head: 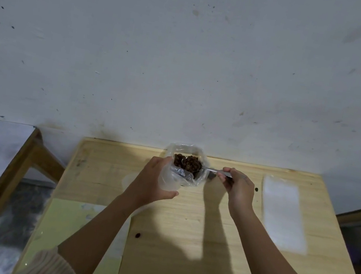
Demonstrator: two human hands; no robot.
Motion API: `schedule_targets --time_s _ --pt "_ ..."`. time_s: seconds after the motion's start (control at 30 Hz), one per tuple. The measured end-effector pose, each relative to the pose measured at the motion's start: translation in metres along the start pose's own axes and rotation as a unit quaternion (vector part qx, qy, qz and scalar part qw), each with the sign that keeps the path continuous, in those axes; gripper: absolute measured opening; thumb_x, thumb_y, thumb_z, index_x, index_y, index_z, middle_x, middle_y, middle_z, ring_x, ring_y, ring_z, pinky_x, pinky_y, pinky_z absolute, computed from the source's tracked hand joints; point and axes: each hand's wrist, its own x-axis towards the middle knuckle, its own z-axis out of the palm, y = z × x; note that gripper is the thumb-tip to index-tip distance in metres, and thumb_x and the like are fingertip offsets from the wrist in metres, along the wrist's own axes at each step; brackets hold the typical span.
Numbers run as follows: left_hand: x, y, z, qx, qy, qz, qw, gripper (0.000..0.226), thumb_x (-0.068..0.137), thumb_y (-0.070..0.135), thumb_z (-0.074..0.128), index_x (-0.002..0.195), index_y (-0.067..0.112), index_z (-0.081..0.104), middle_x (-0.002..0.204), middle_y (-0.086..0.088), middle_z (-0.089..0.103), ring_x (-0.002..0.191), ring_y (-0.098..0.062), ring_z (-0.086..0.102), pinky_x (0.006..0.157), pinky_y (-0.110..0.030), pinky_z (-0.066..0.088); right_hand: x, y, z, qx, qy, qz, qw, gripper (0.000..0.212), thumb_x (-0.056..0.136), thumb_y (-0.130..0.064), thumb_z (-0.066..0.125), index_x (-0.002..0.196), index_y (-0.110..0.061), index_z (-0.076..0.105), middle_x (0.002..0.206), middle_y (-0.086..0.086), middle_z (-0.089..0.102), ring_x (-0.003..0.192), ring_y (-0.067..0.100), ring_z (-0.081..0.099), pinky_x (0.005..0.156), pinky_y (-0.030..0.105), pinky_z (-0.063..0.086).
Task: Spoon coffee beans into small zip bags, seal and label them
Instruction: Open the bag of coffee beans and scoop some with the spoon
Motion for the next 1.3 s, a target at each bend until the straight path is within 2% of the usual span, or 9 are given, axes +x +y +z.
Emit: schedule_targets --time_s 0.2,0.3,0.4,0.57,0.67,0.9,1.03,1.17,1.3 --pt "0.003 0.007 0.001 0.040 0.002 0.013 0.999 0.098 0.056 0.041 0.085 0.138 0.015 0.040 0.122 -0.003 0.044 0.113 -0.019 0.046 0.098 -0.033 0.042 -0.016 -0.028 -0.009 -0.040 -0.047 -0.035 0.998 0.022 0.091 0.003 0.044 0.077 0.001 0.061 0.076 0.012 0.062 0.057 0.016 0.062 0.069 0.020 0.056" --pt "0.004 0.008 0.003 0.049 0.007 0.025 0.998 0.100 0.052 0.056 0.073 0.135 0.010 0.043 0.121 -0.006 0.048 0.111 -0.023 0.049 0.097 -0.037 0.044 -0.024 -0.028 -0.006 -0.084 -0.098 -0.047 0.991 0.023 0.093 0.001 0.044 0.078 0.002 0.062 0.073 0.016 0.063 0.053 0.015 0.063 0.065 0.022 0.056" --pt "0.006 0.006 0.004 0.054 0.008 0.034 0.998 0.100 0.053 0.059 0.072 0.136 0.011 0.042 0.123 -0.004 0.048 0.111 -0.021 0.049 0.096 -0.038 0.046 -0.028 -0.021 -0.002 -0.131 -0.129 -0.062 0.981 0.024 0.094 -0.002 0.045 0.079 0.001 0.064 0.071 0.019 0.064 0.054 0.016 0.065 0.064 0.023 0.055" --pt "0.004 0.005 0.002 0.039 0.012 0.040 0.998 0.098 0.055 0.048 0.082 0.137 0.012 0.041 0.121 0.002 0.045 0.111 -0.020 0.049 0.096 -0.037 0.046 -0.026 -0.018 -0.003 -0.089 -0.086 -0.097 0.988 0.025 0.093 0.000 0.045 0.076 -0.002 0.063 0.065 0.010 0.066 0.053 0.015 0.064 0.060 0.020 0.055" --pt "0.004 0.005 0.000 0.025 0.013 0.037 0.999 0.098 0.058 0.041 0.086 0.140 0.014 0.038 0.118 0.007 0.042 0.112 -0.018 0.048 0.097 -0.031 0.043 -0.019 -0.014 -0.007 -0.074 -0.052 -0.122 0.988 0.025 0.093 0.000 0.046 0.075 -0.005 0.063 0.066 0.006 0.065 0.056 0.014 0.062 0.065 0.020 0.056" --pt "0.004 0.002 -0.001 0.000 -0.010 0.018 1.000 0.097 0.062 0.038 0.085 0.141 0.016 0.035 0.123 0.010 0.037 0.116 -0.006 0.039 0.098 -0.019 0.032 -0.010 0.025 0.006 -0.196 -0.073 -0.190 0.959 0.017 0.095 -0.014 0.051 0.088 -0.018 0.066 0.079 0.004 0.068 0.077 0.015 0.066 0.078 0.026 0.055" --pt "0.004 0.002 -0.002 -0.003 -0.019 0.016 1.000 0.095 0.062 0.038 0.085 0.140 0.016 0.035 0.124 0.010 0.035 0.114 -0.004 0.037 0.097 -0.017 0.031 -0.007 0.043 0.015 -0.162 -0.043 -0.106 0.980 0.019 0.096 -0.010 0.048 0.088 -0.006 0.066 0.073 0.005 0.068 0.068 0.014 0.066 0.082 0.034 0.055" --pt "0.004 0.000 0.000 -0.016 -0.021 0.024 0.999 0.093 0.062 0.037 0.085 0.139 0.015 0.037 0.123 0.006 0.038 0.110 0.000 0.037 0.093 -0.006 0.029 -0.002 0.049 0.025 -0.119 -0.035 -0.017 0.992 0.026 0.093 -0.003 0.047 0.076 -0.009 0.065 0.069 0.003 0.069 0.059 0.015 0.065 0.083 0.038 0.053" --pt "0.004 0.000 0.000 -0.013 -0.022 0.023 0.999 0.094 0.061 0.039 0.085 0.139 0.015 0.037 0.126 0.004 0.039 0.110 0.001 0.038 0.090 0.001 0.026 0.000 0.042 0.024 -0.072 -0.008 0.010 0.997 0.029 0.092 -0.002 0.047 0.070 -0.008 0.065 0.064 0.006 0.067 0.054 0.013 0.064 0.077 0.031 0.054"
